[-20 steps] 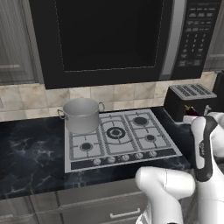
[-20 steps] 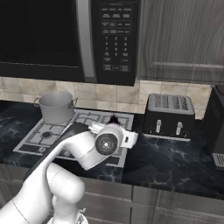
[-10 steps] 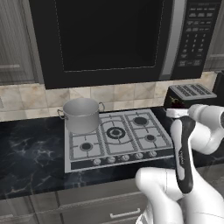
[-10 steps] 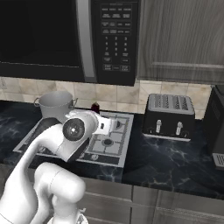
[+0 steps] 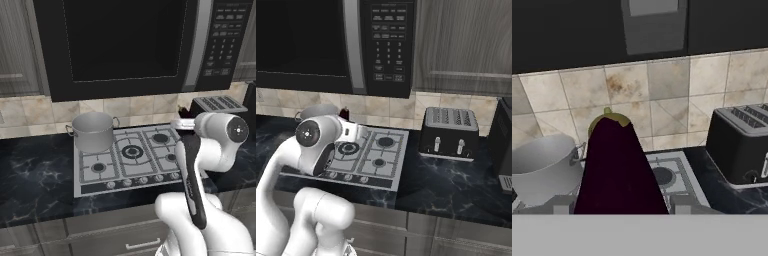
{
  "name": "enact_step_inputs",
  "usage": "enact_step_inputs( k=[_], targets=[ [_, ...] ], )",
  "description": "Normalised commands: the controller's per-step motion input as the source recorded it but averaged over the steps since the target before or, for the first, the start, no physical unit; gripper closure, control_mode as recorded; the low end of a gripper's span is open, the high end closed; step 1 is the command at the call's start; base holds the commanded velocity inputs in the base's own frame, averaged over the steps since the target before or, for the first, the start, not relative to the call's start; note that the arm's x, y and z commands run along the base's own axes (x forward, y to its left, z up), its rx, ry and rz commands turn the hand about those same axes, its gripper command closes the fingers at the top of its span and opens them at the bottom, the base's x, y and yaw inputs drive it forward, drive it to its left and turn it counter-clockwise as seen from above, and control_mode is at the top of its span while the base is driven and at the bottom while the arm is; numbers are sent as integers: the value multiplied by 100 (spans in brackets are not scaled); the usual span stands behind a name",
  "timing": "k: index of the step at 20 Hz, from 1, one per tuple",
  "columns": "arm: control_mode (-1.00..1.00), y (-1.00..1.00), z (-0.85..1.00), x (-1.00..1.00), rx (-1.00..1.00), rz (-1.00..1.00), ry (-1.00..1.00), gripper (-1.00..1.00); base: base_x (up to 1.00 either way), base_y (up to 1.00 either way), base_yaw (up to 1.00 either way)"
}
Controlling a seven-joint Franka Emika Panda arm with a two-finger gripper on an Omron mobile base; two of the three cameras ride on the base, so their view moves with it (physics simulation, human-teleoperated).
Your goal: Turn on the burner for the pot on the stove. Wait thirty seconds for the pot to heat up. Then add the eggplant to the pot.
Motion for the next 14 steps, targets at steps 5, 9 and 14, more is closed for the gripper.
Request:
enact_step_inputs(
  k=[5,9,14],
  targets=[
    [-100,53,1,-3,0,0,1,100,0,0,0],
    [-100,55,0,0,0,0,0,100,0,0,0],
    [-100,62,3,0,0,0,0,100,0,0,0]
  ],
)
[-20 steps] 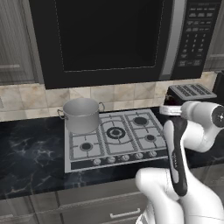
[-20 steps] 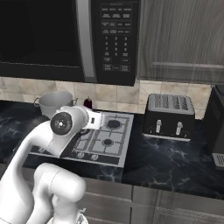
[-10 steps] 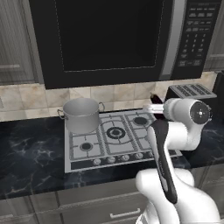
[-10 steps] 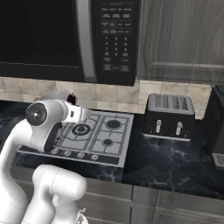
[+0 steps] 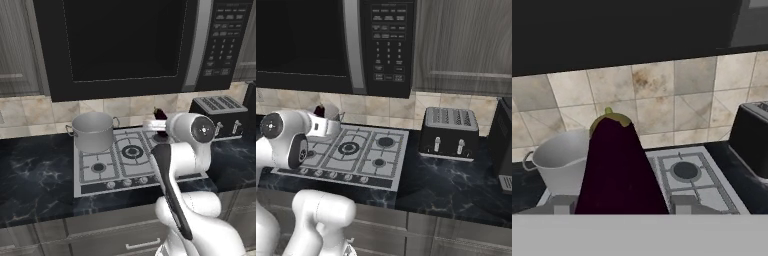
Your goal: Turn on the burner for the pot on the stove. Wait thirty seconds for the pot to heat up. Then add the eggplant to the pot.
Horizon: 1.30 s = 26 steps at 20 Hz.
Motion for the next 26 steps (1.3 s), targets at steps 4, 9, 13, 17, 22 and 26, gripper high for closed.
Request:
enact_step_inputs(
  k=[4,9,13,17,22,26],
  targets=[
    [-100,53,4,0,0,0,0,100,0,0,0],
    [-100,45,2,0,0,0,0,100,0,0,0],
    [-100,31,0,0,0,0,0,100,0,0,0],
    [-100,35,0,0,0,0,0,100,0,0,0],
    [-100,32,0,0,0,0,0,100,0,0,0],
    [-100,42,0,6,0,0,0,100,0,0,0]
  ],
)
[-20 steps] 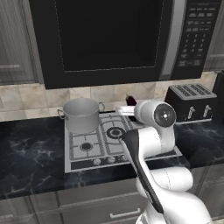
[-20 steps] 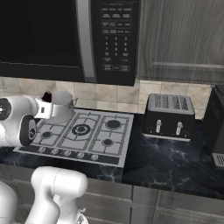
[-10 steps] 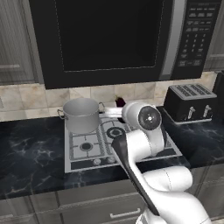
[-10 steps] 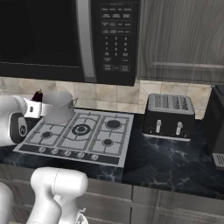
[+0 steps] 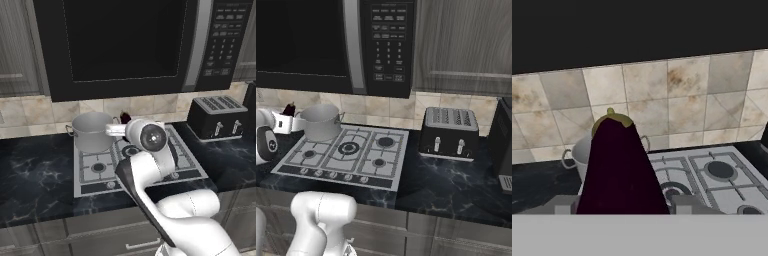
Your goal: Turn on the burner for the pot on the stove. Wait thirty seconds for the pot to heat up. Then add the eggplant to the pot.
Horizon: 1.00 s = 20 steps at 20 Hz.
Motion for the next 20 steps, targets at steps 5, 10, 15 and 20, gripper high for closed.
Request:
enact_step_inputs(
  k=[5,10,15,20],
  targets=[
    [-100,38,0,10,0,0,0,100,0,0,0],
    [-100,34,0,32,0,0,0,100,0,0,0],
    [-100,16,0,39,0,0,1,100,0,0,0],
    [-100,11,0,36,0,0,0,100,0,0,0]
  ],
)
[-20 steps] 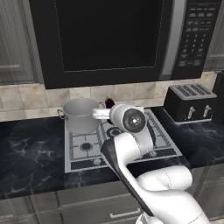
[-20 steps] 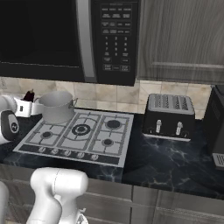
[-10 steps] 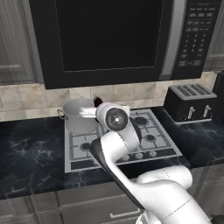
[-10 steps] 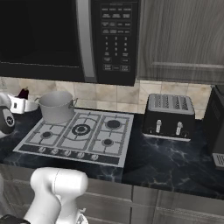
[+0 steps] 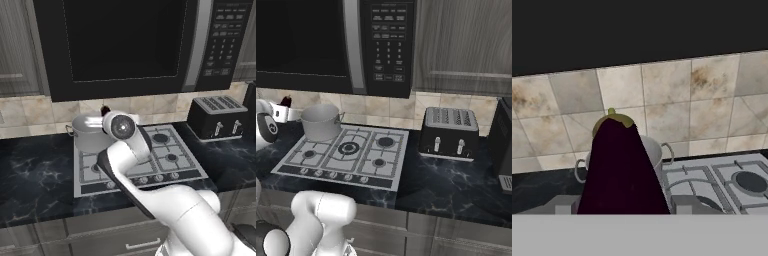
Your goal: Turn on the burner for the pot on the stove. Wait thirty seconds for the pot to heat up. Then add the eggplant to the pot.
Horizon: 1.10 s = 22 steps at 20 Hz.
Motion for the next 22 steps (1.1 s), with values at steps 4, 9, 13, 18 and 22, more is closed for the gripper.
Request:
enact_step_inputs(
  k=[4,9,13,18,22],
  targets=[
    [-100,8,-1,29,0,0,0,100,0,0,0],
    [-100,5,-1,22,0,0,0,100,0,0,0],
    [-100,5,-2,23,0,0,0,100,0,0,0],
    [-100,4,-6,17,0,0,0,100,0,0,0],
    [-100,2,-10,9,0,0,0,100,0,0,0]
  ],
)
